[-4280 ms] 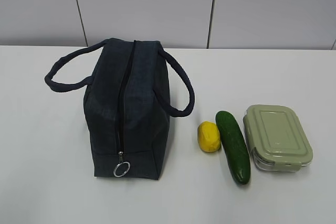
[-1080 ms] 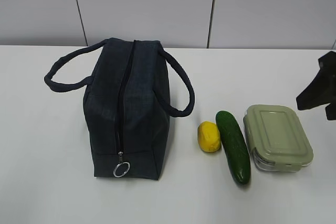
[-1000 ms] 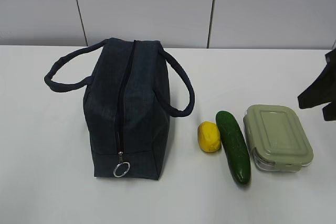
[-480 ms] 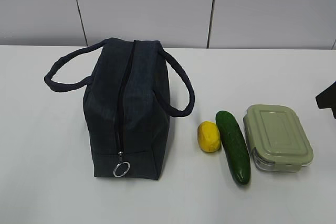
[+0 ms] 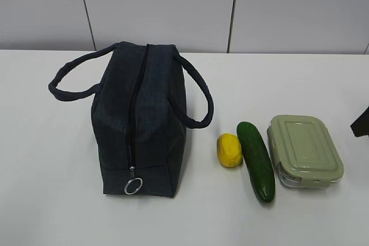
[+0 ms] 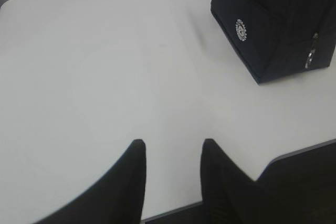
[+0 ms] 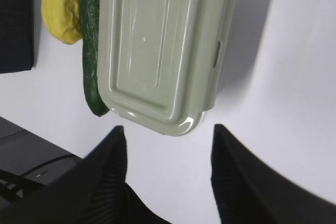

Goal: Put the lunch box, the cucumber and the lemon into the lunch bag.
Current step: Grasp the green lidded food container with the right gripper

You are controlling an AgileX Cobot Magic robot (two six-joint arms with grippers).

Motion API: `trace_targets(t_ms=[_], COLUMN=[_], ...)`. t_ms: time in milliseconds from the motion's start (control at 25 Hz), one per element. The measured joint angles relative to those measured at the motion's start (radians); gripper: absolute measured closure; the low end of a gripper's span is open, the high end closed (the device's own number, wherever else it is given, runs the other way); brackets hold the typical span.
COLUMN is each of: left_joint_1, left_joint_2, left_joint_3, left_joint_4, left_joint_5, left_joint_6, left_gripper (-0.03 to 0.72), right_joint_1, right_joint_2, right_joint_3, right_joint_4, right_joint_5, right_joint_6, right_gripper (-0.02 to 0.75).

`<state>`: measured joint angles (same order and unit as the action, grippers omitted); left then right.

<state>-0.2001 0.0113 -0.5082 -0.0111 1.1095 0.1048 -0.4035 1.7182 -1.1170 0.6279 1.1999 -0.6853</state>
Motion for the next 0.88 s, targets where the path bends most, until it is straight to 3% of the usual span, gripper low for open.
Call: trace_targets(t_ms=[280, 480, 560, 880], left_joint_1=[0.0, 0.0, 0.0, 0.0], left_joint_2=[0.0, 0.0, 0.0, 0.0], left_joint_3=[0.0, 0.0, 0.0, 0.0], left_joint_4=[0.0, 0.0, 0.0, 0.0], left_joint_5=[0.0, 0.0, 0.0, 0.0], left_joint_6=[0.0, 0.0, 0.0, -0.007], left_gripper=[0.449, 0.449, 0.449, 0.449], right_joint_1=[0.0, 0.0, 0.0, 0.0], right_joint_2=[0.0, 0.0, 0.0, 0.002], right_joint_3=[-0.002, -0.004, -0.004, -0.004], right_joint_4=[0.08, 0.112, 0.112, 0.177], right_joint_5=[0.0, 0.0, 0.0, 0.0], right_joint_6=[0.0, -0.01, -0.057, -0.187], right_gripper=[0.341, 0.134, 0.097, 0.199])
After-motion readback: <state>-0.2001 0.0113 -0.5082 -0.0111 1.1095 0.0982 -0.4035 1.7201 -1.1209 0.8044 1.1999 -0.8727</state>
